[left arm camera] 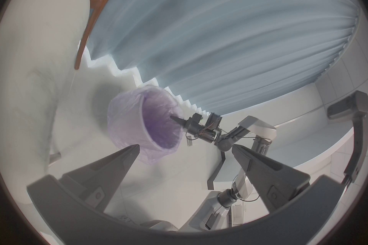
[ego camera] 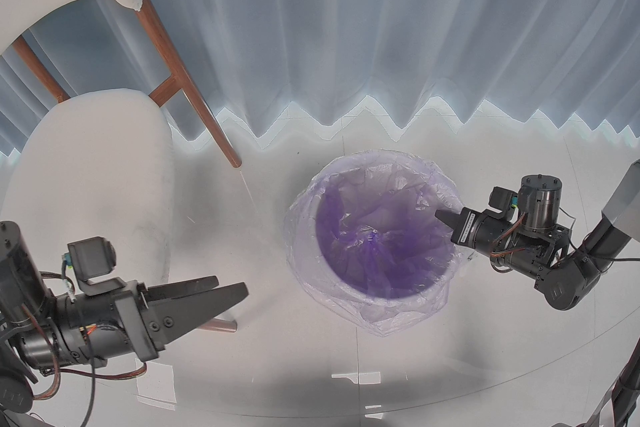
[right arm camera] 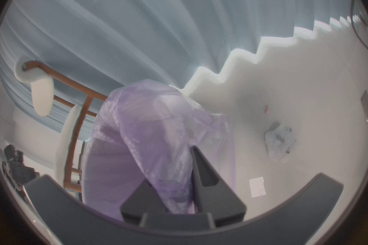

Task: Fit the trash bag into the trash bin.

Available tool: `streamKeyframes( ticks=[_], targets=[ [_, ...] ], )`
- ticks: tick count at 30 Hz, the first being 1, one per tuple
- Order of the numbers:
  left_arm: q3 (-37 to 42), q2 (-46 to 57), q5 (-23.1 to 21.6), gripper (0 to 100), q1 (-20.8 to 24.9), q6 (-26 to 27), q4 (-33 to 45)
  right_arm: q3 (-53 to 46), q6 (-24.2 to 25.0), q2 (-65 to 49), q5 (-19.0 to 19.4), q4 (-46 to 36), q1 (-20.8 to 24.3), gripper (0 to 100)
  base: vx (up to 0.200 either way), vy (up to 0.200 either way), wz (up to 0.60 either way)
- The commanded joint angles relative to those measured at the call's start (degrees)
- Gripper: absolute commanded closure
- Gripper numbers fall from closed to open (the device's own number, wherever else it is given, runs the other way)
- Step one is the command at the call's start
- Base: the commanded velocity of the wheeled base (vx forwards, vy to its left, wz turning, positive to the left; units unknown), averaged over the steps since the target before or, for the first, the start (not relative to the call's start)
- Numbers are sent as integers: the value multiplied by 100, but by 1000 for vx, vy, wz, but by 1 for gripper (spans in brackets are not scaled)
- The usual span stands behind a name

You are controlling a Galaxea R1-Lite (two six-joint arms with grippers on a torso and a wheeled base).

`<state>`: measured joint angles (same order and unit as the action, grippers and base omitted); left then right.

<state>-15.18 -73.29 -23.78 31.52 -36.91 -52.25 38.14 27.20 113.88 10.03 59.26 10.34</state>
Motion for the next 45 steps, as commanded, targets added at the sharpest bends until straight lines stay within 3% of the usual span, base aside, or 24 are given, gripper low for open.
streamKeyframes(
  ticks=[1, 7, 8, 12, 19, 27, 35, 36, 45],
  targets=[
    [296, 834, -12, 0, -375, 9, -22, 220, 128, 512, -423, 68, 179, 100, 0, 0, 0],
    [454, 1071, -21, 0, -876, 9, -5, 237, 611, 864, -968, 604, 408, 100, 0, 0, 0],
    [472, 1080, -47, 0, -990, 9, -5, 229, 690, 1013, -1223, 710, 513, 100, 0, 0, 0],
    [437, 1071, -47, 0, -1043, 9, -5, 272, 726, 1338, -1768, 1114, 663, 100, 0, 0, 0],
    [595, 1098, -56, 0, -1157, 158, -5, 290, 910, 1883, -2225, 1765, 979, 100, 0, 0, 0],
    [753, 1238, -65, 0, -1219, 290, -5, 475, 937, 2375, -2453, 2336, 1084, 100, 0, 0, 0],
    [823, 1265, -74, 0, -1254, 290, -5, 510, 1209, 2463, -2603, 2389, 1084, 100, 0, 0, 0],
    [823, 1265, -74, 0, -1254, 299, -5, 501, 1244, 2463, -2629, 2389, 1084, 0, 0, 0, 0],
    [788, 1423, -83, 0, -1527, 281, 31, 9, 1394, 2410, -2761, 2529, 1155, 0, 0, 0, 0]
  ],
)
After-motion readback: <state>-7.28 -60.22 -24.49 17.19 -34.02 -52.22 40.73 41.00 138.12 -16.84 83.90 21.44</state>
